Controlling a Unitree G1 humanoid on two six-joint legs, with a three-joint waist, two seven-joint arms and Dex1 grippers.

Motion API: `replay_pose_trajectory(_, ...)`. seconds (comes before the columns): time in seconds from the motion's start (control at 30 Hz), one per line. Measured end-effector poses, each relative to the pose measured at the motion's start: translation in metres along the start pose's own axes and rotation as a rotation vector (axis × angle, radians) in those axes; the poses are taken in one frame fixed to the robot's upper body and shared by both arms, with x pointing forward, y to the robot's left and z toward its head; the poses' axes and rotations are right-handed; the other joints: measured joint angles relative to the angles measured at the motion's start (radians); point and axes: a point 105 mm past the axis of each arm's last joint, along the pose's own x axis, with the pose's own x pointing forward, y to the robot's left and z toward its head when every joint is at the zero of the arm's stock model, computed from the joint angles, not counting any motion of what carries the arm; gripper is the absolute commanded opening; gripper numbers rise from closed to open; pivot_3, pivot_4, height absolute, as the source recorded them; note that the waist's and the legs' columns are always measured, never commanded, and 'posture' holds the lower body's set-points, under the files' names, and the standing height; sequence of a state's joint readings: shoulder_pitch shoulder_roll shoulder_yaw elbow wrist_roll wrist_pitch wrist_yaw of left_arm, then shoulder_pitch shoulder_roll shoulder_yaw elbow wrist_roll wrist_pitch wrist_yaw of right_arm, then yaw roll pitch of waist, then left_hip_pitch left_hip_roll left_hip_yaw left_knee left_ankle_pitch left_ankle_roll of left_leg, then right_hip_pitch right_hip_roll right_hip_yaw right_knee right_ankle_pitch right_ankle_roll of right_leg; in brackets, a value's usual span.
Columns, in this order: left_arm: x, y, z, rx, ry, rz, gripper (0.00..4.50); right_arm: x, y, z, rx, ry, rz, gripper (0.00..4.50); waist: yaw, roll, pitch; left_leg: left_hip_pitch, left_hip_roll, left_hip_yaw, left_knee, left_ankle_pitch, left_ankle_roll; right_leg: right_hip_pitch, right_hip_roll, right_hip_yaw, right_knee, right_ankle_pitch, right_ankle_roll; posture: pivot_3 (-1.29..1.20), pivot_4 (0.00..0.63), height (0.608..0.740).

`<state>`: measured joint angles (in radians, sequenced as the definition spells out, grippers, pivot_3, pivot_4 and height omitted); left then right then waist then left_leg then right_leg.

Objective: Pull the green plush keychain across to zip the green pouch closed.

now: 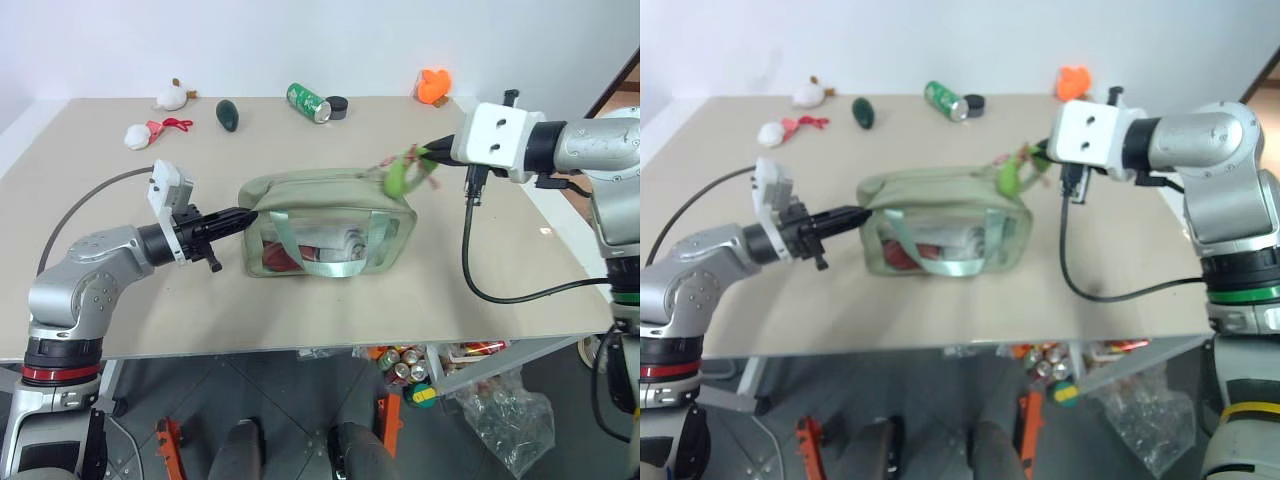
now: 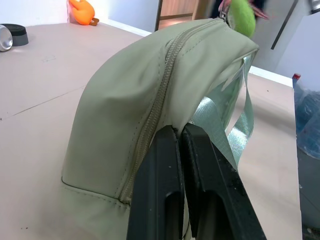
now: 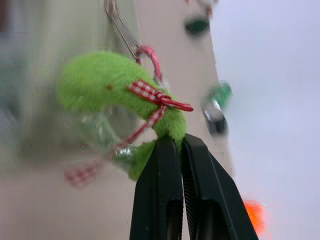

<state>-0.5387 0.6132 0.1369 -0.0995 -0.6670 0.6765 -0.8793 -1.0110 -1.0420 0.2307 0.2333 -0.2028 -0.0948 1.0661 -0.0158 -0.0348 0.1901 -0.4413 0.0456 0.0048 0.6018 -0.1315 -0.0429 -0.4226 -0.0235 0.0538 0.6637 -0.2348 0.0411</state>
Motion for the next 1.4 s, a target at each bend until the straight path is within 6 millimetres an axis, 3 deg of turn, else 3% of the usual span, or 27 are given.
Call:
replay_pose_trajectory(0.07,0.000,-0.001,0.000,-0.001,-0.003,-0.004,0.00,-0.010,0.003,-0.019,-0.068,0.091,0.025,0.04,-0.002,0.000,0.000,0.000,0.000,0.003,0.000,-0.001,0.002,0.000,-0.001,0.002,-0.001,0.000,0.001,0.00,0.150,0.740)
replay_pose_trajectory(0.27,0.004,-0.006,-0.002,-0.006,-0.005,-0.026,0.00,-0.010,0.017,-0.032,-0.189,0.164,0.068,0.04,0.000,0.000,0.000,0.000,0.000,0.004,0.000,-0.002,0.003,0.000,-0.001,0.003,-0.001,-0.001,0.001,0.00,0.150,0.740)
replay_pose_trajectory(0.33,0.004,-0.006,-0.003,-0.010,-0.003,-0.026,0.00,-0.004,0.047,-0.046,-0.161,0.191,0.136,0.04,0.001,-0.005,-0.003,0.001,0.000,0.004,0.001,-0.002,0.003,0.002,-0.001,0.003,-0.001,-0.002,0.002,0.00,0.150,0.740)
replay_pose_trajectory(0.4,0.003,-0.004,-0.003,-0.015,-0.002,-0.020,0.00,0.014,0.094,-0.048,-0.094,0.152,0.231,0.04,-0.003,-0.008,-0.005,0.003,0.000,0.004,0.001,-0.003,0.004,0.004,-0.001,0.003,-0.001,-0.002,0.002,0.00,0.150,0.740)
replay_pose_trajectory(0.43,0.002,-0.003,-0.003,-0.016,-0.002,-0.016,0.00,0.026,0.120,-0.044,-0.057,0.121,0.282,0.04,-0.005,-0.007,-0.005,0.003,0.000,0.005,0.001,-0.003,0.004,0.004,-0.001,0.003,-0.001,-0.001,0.002,0.00,0.150,0.740)
replay_pose_trajectory(0.5,0.001,-0.002,-0.004,-0.021,-0.001,-0.011,0.00,0.045,0.151,-0.032,-0.024,0.061,0.315,0.04,-0.006,-0.002,-0.004,0.003,0.000,0.006,0.002,-0.003,0.005,0.003,-0.001,0.004,0.000,0.000,0.002,0.00,0.150,0.740)
replay_pose_trajectory(0.77,0.002,-0.002,-0.007,-0.039,0.021,-0.011,0.00,0.080,0.167,-0.026,-0.076,0.028,0.187,0.04,-0.016,-0.009,-0.010,0.017,0.001,0.006,0.004,-0.002,0.004,0.016,-0.001,0.003,-0.001,0.001,0.002,0.00,0.150,0.740)
replay_pose_trajectory(0.93,0.001,-0.001,-0.007,-0.041,0.022,-0.009,0.00,0.083,0.166,-0.026,-0.074,0.021,0.180,0.04,-0.019,-0.010,-0.010,0.017,0.001,0.006,0.004,-0.002,0.005,0.016,-0.001,0.003,-0.001,0.002,0.001,0.00,0.150,0.740)
replay_pose_trajectory(0.97,0.001,-0.001,-0.007,-0.044,0.023,-0.008,0.00,0.083,0.165,-0.026,-0.053,0.016,0.177,0.31,-0.019,-0.010,-0.010,0.017,0.001,0.006,0.004,-0.002,0.005,0.017,-0.001,0.004,-0.001,0.002,0.001,0.00,0.150,0.740)
replay_pose_trajectory(1.0,0.001,-0.001,-0.007,-0.048,0.024,-0.006,0.00,0.082,0.163,-0.026,0.011,0.014,0.174,0.31,-0.019,-0.010,-0.010,0.017,0.001,0.006,0.004,-0.002,0.005,0.017,-0.001,0.004,-0.001,0.002,0.001,0.00,0.150,0.740)
replay_pose_trajectory(1.03,0.001,-0.001,-0.007,-0.050,0.025,-0.004,0.33,0.081,0.162,-0.026,0.103,0.007,0.174,0.62,-0.019,-0.010,-0.010,0.017,0.002,0.006,0.004,-0.002,0.005,0.017,-0.001,0.004,-0.001,0.002,0.001,0.00,0.150,0.740)
replay_pose_trajectory(1.07,0.001,-0.001,-0.007,-0.052,0.025,-0.004,0.67,0.079,0.163,-0.025,0.177,-0.003,0.178,0.63,-0.019,-0.010,-0.010,0.017,0.002,0.005,0.004,-0.002,0.005,0.017,-0.001,0.004,-0.001,0.002,0.001,0.00,0.150,0.740)
replay_pose_trajectory(1.17,0.001,0.000,-0.013,-0.081,0.038,0.006,1.36,0.073,0.160,-0.022,0.344,-0.035,0.184,1.53,-0.018,-0.009,-0.009,0.016,0.001,0.006,0.001,-0.002,0.006,0.015,-0.001,0.004,-0.001,0.001,0.001,0.00,0.150,0.740)
replay_pose_trajectory(1.27,0.002,0.000,-0.018,-0.114,0.039,0.009,2.51,0.065,0.148,-0.022,0.476,-0.058,0.160,2.66,-0.018,-0.008,-0.008,0.012,0.002,0.005,0.000,-0.003,0.006,0.012,0.001,0.004,-0.001,0.000,0.001,0.00,0.150,0.740)
replay_pose_trajectory(1.4,0.002,-0.002,-0.017,-0.137,0.030,-0.006,3.84,0.041,0.137,-0.025,0.631,-0.107,0.186,2.67,-0.017,-0.007,-0.007,0.011,0.001,0.004,-0.001,-0.005,0.007,0.012,0.001,0.004,-0.001,-0.002,0.004,0.00,0.150,0.740)
